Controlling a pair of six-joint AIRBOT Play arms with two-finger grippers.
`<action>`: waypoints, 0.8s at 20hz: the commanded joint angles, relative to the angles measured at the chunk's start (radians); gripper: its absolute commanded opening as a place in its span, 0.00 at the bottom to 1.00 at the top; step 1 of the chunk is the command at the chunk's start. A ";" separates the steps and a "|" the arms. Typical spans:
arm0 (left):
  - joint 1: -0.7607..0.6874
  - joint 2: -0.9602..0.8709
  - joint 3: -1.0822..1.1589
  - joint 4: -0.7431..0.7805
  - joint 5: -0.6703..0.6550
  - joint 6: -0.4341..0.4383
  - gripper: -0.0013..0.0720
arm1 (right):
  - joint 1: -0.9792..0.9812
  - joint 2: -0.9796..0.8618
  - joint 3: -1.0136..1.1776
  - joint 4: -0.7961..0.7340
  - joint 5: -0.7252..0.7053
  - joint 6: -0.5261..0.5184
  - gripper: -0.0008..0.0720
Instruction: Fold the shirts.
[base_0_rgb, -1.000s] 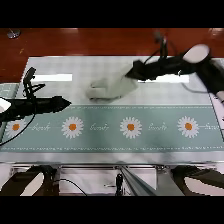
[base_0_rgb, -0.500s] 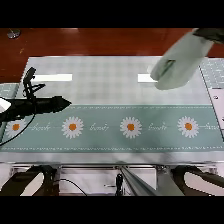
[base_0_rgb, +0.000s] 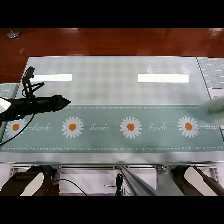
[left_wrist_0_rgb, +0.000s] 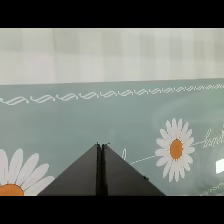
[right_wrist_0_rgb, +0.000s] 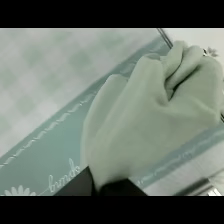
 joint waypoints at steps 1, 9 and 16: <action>-0.001 -0.001 -0.001 0.000 0.017 0.000 0.05 | -0.191 0.161 -0.243 -0.165 0.014 -0.009 0.04; 0.000 -0.001 -0.001 -0.003 0.030 0.000 0.05 | -0.506 0.456 -0.574 -0.508 -0.075 0.102 0.25; 0.000 -0.013 0.058 -0.061 0.039 0.002 0.05 | -0.521 0.433 -0.541 -0.175 -0.313 -0.048 0.86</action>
